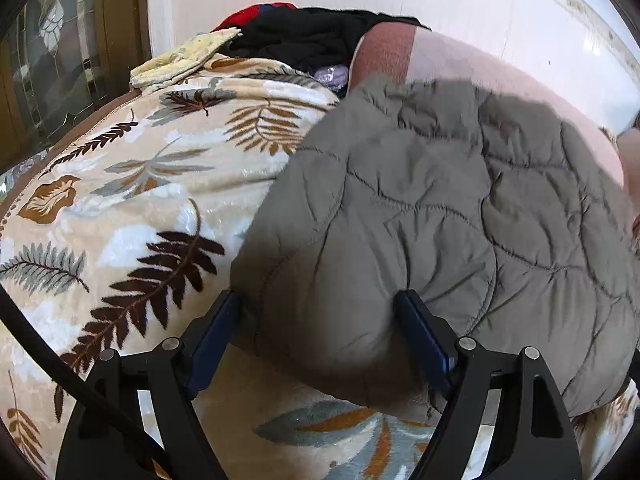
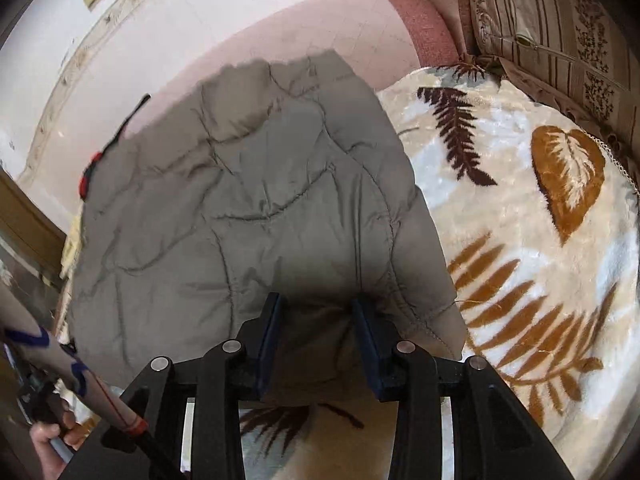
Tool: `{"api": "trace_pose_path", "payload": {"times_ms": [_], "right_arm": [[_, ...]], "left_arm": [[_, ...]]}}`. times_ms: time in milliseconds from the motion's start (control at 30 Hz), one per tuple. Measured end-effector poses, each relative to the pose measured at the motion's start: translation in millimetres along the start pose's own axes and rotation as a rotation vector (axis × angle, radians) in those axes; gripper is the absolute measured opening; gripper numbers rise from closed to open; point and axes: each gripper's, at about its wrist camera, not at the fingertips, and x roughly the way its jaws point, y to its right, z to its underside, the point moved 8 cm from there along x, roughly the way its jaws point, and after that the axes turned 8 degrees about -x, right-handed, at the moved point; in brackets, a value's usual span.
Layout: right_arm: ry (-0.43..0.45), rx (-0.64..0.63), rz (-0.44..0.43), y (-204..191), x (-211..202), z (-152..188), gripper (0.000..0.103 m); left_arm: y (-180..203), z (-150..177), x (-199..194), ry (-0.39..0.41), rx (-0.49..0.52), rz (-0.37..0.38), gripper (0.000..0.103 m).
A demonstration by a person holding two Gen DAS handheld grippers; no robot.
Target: Fold large clothes
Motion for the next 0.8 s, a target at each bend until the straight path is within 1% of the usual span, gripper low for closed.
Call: {"api": "trace_pose_path", "payload": {"times_ms": [67,133,167,233,267,300,367,433,467,500,567,700,800], "right_arm": [[0.053,0.039,-0.013,7.6,-18.0,-10.7,0.04],[0.109,0.125,-0.025,27.5,-36.7,-20.1,0.046],[0.123,0.156,-0.026,33.8,-41.9,-21.5,0.048],[0.146,0.242,-0.029,55.0,-52.4,-21.7,0.049],[0.138,0.282,-0.032,62.3,-53.2,-19.0,0.052],[0.127,0.331,-0.044,70.4,-52.4,-14.9,0.057],[0.101,0.435,-0.102,82.8,-47.7,-3.0,0.067],[0.078,0.501,-0.116,90.5,-42.7,6.2,0.069],[0.065,0.526,-0.127,93.4,-39.8,10.3,0.071],[0.057,0.54,-0.134,93.7,-38.4,13.7,0.074],[0.038,0.565,-0.15,96.2,-33.1,16.7,0.076],[0.007,0.548,-0.171,84.5,-22.8,21.9,0.077],[-0.008,0.534,-0.175,79.0,-15.6,24.0,0.078]], "left_arm": [[-5.8,-6.7,-6.0,0.014,-0.033,0.017,0.081],[-16.7,-12.6,-11.2,0.032,-0.069,0.003,0.081],[-22.6,-13.9,-13.2,0.03,-0.09,0.003,0.081],[-30.2,-15.8,-11.8,0.01,-0.118,0.008,0.081],[-35.4,-16.3,-11.0,0.002,-0.138,0.005,0.081],[-41.1,-16.0,-10.3,-0.01,-0.164,0.006,0.081],[-48.6,-14.1,-7.5,-0.042,-0.213,0.027,0.081],[-53.1,-9.8,-4.0,-0.088,-0.267,0.069,0.082],[-54.4,-6.2,-1.0,-0.122,-0.296,0.093,0.085],[-54.6,-1.6,2.8,-0.164,-0.321,0.115,0.086],[-53.0,5.1,8.0,-0.213,-0.358,0.158,0.086],[-53.4,11.5,13.3,-0.248,-0.405,0.197,0.086],[-53.1,11.7,13.9,-0.254,-0.422,0.211,0.086]]}}
